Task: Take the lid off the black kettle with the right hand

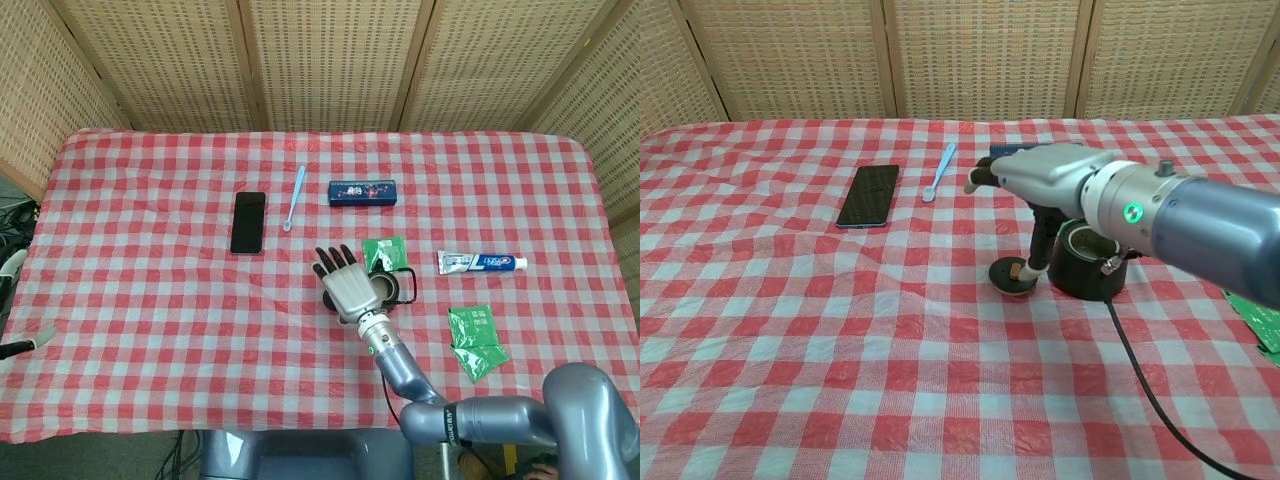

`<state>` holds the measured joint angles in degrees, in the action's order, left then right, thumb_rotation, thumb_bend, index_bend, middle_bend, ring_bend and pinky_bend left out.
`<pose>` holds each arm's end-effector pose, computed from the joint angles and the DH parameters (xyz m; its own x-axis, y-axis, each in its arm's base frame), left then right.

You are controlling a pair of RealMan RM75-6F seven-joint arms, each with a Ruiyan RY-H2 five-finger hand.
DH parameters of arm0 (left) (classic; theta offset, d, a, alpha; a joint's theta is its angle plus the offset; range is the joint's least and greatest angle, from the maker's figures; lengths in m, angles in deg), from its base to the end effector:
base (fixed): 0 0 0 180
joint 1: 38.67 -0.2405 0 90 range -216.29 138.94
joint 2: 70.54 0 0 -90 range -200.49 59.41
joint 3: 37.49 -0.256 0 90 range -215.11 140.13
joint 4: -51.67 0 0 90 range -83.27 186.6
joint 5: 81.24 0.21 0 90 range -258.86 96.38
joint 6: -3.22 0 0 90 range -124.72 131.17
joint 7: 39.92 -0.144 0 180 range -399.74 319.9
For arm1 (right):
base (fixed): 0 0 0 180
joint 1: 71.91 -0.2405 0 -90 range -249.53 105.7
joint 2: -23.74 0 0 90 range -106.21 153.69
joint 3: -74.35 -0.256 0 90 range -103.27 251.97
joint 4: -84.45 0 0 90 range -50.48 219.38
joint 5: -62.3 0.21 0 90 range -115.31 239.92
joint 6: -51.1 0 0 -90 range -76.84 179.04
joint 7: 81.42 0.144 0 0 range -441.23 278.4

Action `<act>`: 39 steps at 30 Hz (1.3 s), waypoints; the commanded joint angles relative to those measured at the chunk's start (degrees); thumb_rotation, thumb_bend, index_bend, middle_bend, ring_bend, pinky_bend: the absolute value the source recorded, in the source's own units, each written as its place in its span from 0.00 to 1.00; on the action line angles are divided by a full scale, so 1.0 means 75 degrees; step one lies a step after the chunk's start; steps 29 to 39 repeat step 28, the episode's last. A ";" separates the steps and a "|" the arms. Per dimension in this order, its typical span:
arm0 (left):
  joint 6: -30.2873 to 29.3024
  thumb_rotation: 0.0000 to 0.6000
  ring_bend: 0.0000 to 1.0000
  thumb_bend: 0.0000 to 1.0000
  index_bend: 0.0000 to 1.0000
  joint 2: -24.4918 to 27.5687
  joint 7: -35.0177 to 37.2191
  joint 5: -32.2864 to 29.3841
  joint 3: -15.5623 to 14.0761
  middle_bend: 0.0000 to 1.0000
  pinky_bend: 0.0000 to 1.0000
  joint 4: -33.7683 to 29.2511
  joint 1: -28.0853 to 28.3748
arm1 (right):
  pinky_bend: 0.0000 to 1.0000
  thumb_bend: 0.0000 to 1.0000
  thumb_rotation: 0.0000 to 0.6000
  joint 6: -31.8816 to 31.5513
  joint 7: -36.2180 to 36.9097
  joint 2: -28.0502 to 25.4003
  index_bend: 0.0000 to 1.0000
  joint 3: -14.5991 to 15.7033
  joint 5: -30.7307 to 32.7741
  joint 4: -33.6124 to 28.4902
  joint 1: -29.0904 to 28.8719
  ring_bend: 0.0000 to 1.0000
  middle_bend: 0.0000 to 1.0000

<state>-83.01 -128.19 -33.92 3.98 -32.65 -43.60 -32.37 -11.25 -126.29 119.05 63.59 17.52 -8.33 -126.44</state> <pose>-0.3003 0.1953 0.1984 0.3498 -0.0651 0.9346 0.9354 -0.0299 -0.3522 -0.0639 -0.3322 -0.0484 0.5821 -0.2172 0.7836 -0.7755 -0.4378 0.4548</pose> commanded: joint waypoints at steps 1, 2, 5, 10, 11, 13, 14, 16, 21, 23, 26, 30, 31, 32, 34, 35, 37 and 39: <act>-0.0078 1.00 0.00 0.00 0.00 0.0011 -0.0006 0.0079 -0.0033 0.00 0.00 -0.0030 -0.0041 | 0.00 0.12 1.00 -0.0382 0.0531 -0.0945 0.14 0.0163 -0.0945 -0.0842 0.0450 0.00 0.00; -0.0108 1.00 0.00 0.00 0.00 0.0014 -0.0004 0.0112 -0.0046 0.00 0.00 -0.0040 -0.0055 | 0.00 0.11 1.00 -0.0478 0.0719 -0.1200 0.14 0.0234 -0.1242 -0.0970 0.0588 0.00 0.00; -0.0206 1.00 0.00 0.00 0.00 0.0021 -0.0017 0.0239 -0.0091 0.00 0.00 -0.0074 -0.0097 | 0.00 0.09 1.00 -0.0911 0.1498 -0.2043 0.14 0.0554 -0.2393 -0.1076 0.1132 0.00 0.00; -0.0386 1.00 0.00 0.00 0.00 0.0038 -0.0067 0.0503 -0.0188 0.00 0.00 -0.0178 -0.0173 | 0.00 0.02 1.00 -0.1622 0.3247 -0.3139 0.08 0.1075 -0.3795 -0.0631 0.2082 0.00 0.00; -0.0422 1.00 0.00 0.00 0.00 0.0038 -0.0092 0.0548 -0.0207 0.00 0.00 -0.0207 -0.0191 | 0.00 0.01 1.00 -0.1788 0.3590 -0.3325 0.08 0.1168 -0.3956 -0.0440 0.2294 0.00 0.00; -0.0487 1.00 0.00 0.00 0.00 0.0035 -0.0133 0.0641 -0.0250 0.00 0.00 -0.0276 -0.0225 | 0.00 0.00 1.00 -0.2058 0.4146 -0.3556 0.06 0.1340 -0.4195 -0.0005 0.2653 0.00 0.00; -0.0510 1.00 0.00 0.00 0.00 0.0035 -0.0147 0.0673 -0.0266 0.00 0.00 -0.0304 -0.0239 | 0.00 0.00 1.00 -0.2148 0.4382 -0.3614 0.05 0.1408 -0.4239 0.0205 0.2808 0.00 0.00; -0.0590 1.00 0.00 0.00 0.00 0.0042 -0.0155 0.0807 -0.0339 0.00 0.00 -0.0409 -0.0293 | 0.00 0.00 1.00 -0.2320 0.5104 -0.3681 0.04 0.1602 -0.4315 0.0800 0.3238 0.00 0.00; -0.0720 1.00 0.00 0.00 0.00 0.0074 -0.0162 0.0878 -0.0413 0.00 0.00 -0.0488 -0.0404 | 0.00 0.00 1.00 -0.2794 0.6027 -0.3527 0.02 0.1789 -0.4605 0.1672 0.3893 0.00 0.00; -0.0715 1.00 0.00 0.00 0.00 0.0059 -0.0172 0.0857 -0.0442 0.00 0.00 -0.0482 -0.0437 | 0.00 0.00 1.00 -0.3111 0.6166 -0.3393 0.02 0.1834 -0.4744 0.1950 0.4189 0.00 0.00; -0.0709 1.00 0.00 0.00 0.00 0.0018 -0.0193 0.0849 -0.0462 0.00 0.00 -0.0432 -0.0459 | 0.00 0.00 1.00 -0.3401 0.6443 -0.3235 0.02 0.1840 -0.4937 0.2123 0.4506 0.00 0.00; -0.0713 1.00 0.00 0.00 0.00 -0.0001 -0.0175 0.0845 -0.0474 0.00 0.00 -0.0404 -0.0476 | 0.00 0.00 1.00 -0.3517 0.6463 -0.3202 0.02 0.1817 -0.5033 0.2184 0.4629 0.00 0.00; -0.0713 1.00 0.00 0.00 0.00 -0.0001 -0.0175 0.0845 -0.0474 0.00 0.00 -0.0404 -0.0476 | 0.00 0.00 1.00 -0.3517 0.6463 -0.3202 0.02 0.1817 -0.5033 0.2184 0.4629 0.00 0.00; -0.0713 1.00 0.00 0.00 0.00 -0.0001 -0.0175 0.0845 -0.0474 0.00 0.00 -0.0404 -0.0476 | 0.00 0.00 1.00 -0.3517 0.6463 -0.3202 0.02 0.1817 -0.5033 0.2184 0.4629 0.00 0.00; -0.0713 1.00 0.00 0.00 0.00 -0.0001 -0.0175 0.0845 -0.0474 0.00 0.00 -0.0404 -0.0476 | 0.00 0.00 1.00 -0.3517 0.6463 -0.3202 0.02 0.1817 -0.5033 0.2184 0.4629 0.00 0.00; -0.0713 1.00 0.00 0.00 0.00 -0.0001 -0.0175 0.0845 -0.0474 0.00 0.00 -0.0404 -0.0476 | 0.00 0.00 1.00 -0.3517 0.6463 -0.3202 0.02 0.1817 -0.5033 0.2184 0.4629 0.00 0.00; -0.0713 1.00 0.00 0.00 0.00 -0.0001 -0.0175 0.0845 -0.0474 0.00 0.00 -0.0404 -0.0476 | 0.00 0.00 1.00 -0.3517 0.6463 -0.3202 0.02 0.1817 -0.5033 0.2184 0.4629 0.00 0.00; -0.0713 1.00 0.00 0.00 0.00 -0.0001 -0.0175 0.0845 -0.0474 0.00 0.00 -0.0404 -0.0476 | 0.00 0.00 1.00 -0.3517 0.6463 -0.3202 0.02 0.1817 -0.5033 0.2184 0.4629 0.00 0.00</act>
